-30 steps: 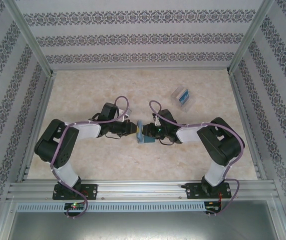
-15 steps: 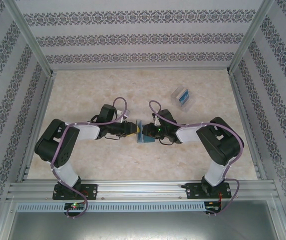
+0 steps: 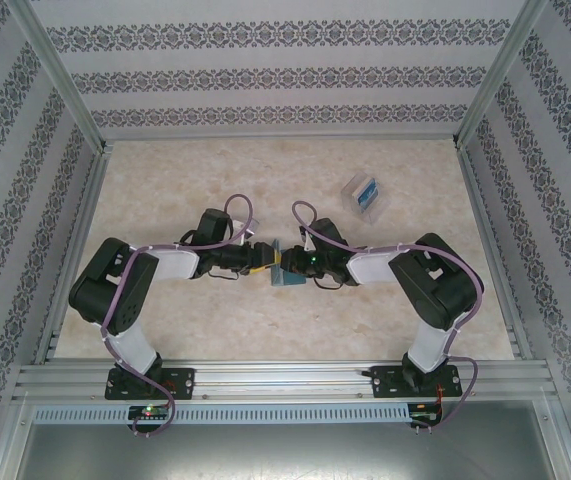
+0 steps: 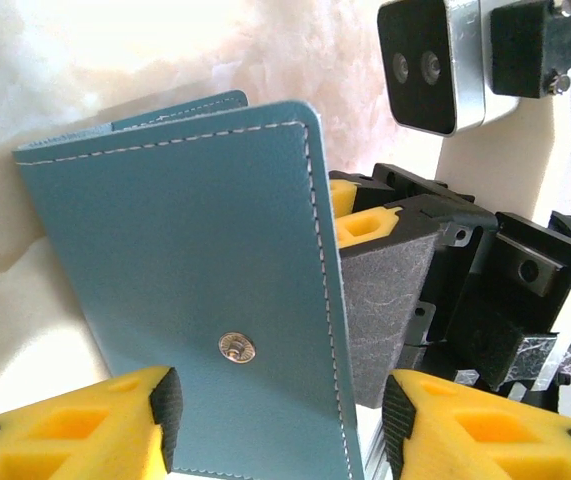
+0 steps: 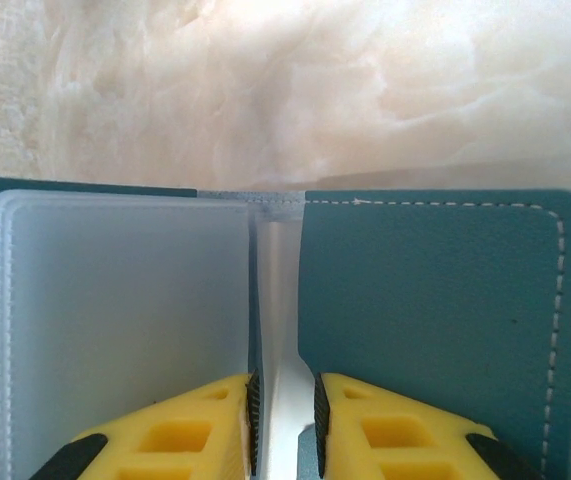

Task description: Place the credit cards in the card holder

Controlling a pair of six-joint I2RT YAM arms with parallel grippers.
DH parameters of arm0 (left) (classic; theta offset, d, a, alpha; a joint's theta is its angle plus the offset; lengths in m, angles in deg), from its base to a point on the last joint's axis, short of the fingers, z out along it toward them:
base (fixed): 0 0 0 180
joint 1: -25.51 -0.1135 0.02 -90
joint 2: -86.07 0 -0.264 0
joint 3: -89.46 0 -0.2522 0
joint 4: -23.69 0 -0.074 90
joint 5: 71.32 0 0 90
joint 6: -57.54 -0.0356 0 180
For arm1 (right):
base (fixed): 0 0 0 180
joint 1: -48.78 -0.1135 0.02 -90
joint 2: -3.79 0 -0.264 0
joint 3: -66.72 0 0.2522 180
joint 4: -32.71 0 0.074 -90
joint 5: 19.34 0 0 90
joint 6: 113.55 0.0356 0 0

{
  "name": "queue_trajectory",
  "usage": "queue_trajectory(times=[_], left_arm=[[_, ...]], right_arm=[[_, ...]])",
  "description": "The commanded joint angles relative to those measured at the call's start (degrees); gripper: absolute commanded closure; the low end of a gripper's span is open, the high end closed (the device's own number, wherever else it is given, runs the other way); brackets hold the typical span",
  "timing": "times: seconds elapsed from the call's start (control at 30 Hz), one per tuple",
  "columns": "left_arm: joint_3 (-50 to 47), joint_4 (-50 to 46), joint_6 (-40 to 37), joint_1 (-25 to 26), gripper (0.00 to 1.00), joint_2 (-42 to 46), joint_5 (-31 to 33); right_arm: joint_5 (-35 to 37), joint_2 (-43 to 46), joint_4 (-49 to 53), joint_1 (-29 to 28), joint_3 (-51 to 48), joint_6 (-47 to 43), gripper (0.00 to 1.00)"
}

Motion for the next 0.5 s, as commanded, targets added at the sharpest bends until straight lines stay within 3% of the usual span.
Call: queue_trajectory(times=[0.0,0.13,0.3,0.47], left_arm=[[1.7,-1.2,-1.7,-0.5,0.39,-1.3,0.6],[2.6,-2.4,-2.3,-0.4,0.41,-2.0,0.7],[2.8,-2.6,-2.5,-0.5,0.65,-2.0,0.9],[2.0,-1.6,-2.1,-0.8,0.68,-1.5,0.9]], right_arm=[[1.5,-2.3,5.6,-1.1,-0.1,-1.3,0.75],[2.1,-2.2,6.4,-1.4,0.3,-1.8,0.75],[2.4,-2.5,6.5,-1.3,0.4,-1.7,0.75],[2.4,-2.5,6.7,-1.3,0.3,-1.8,0.75]])
